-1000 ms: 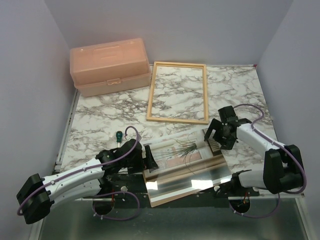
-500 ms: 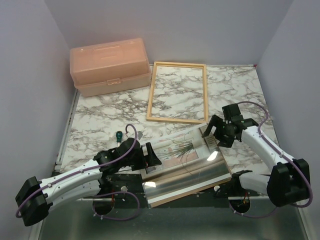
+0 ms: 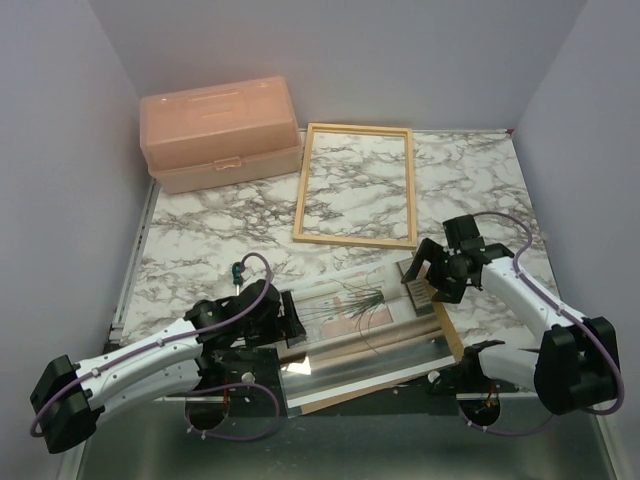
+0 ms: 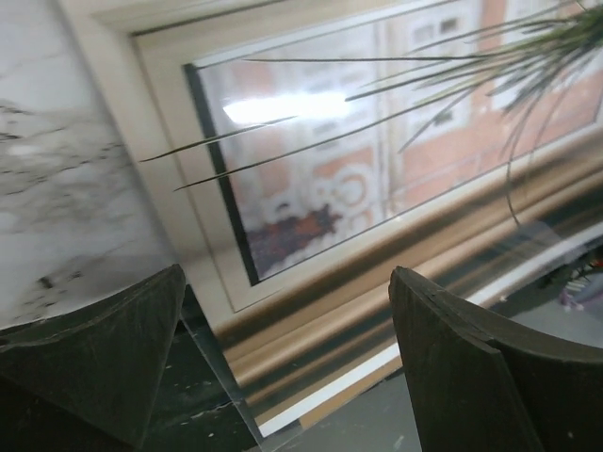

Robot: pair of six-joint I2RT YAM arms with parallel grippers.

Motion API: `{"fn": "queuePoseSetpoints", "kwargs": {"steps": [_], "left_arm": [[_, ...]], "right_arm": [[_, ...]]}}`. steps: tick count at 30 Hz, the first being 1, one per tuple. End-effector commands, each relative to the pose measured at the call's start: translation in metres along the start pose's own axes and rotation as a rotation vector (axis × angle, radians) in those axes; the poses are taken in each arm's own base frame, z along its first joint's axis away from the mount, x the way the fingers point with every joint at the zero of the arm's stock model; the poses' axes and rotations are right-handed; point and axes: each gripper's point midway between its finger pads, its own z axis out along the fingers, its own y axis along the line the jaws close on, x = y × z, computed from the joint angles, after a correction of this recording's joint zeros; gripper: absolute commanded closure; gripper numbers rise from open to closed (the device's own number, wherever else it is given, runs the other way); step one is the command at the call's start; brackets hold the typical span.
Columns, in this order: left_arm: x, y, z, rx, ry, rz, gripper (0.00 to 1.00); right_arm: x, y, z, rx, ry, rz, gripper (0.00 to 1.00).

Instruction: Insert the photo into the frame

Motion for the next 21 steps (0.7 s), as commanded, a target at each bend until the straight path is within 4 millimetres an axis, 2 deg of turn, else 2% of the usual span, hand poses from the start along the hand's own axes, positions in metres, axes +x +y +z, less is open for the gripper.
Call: {"fn": "queuePoseSetpoints", "kwargs": {"steps": [1, 6, 11, 16, 21], "left_arm": [[-0.011, 0.034, -0.016, -0.184, -0.066, -0.004, 0.08], [-0.004, 0.041, -0.013, -0.199, -0.043, -0.003, 0.08], [0.009, 0.028, -0.004, -0.096, 0.015, -0.025, 0.09], [0.019, 0.004, 0.004, 0.071, 0.058, -0.081, 0.09], [0.018, -0.008, 0.005, 0.156, 0.045, -0.120, 0.10]], "right_arm": [[0.012, -0.008, 0.013, 0.014, 0.042, 0.001, 0.00], [0.013, -0.010, 0.020, 0.017, 0.044, 0.013, 0.00], [0.015, -0.013, 0.024, 0.021, 0.055, 0.013, 0.00], [0.019, -0.013, 0.025, 0.010, 0.066, 0.015, 0.00], [0.021, -0.012, 0.026, 0.003, 0.071, 0.018, 0.00]]}}
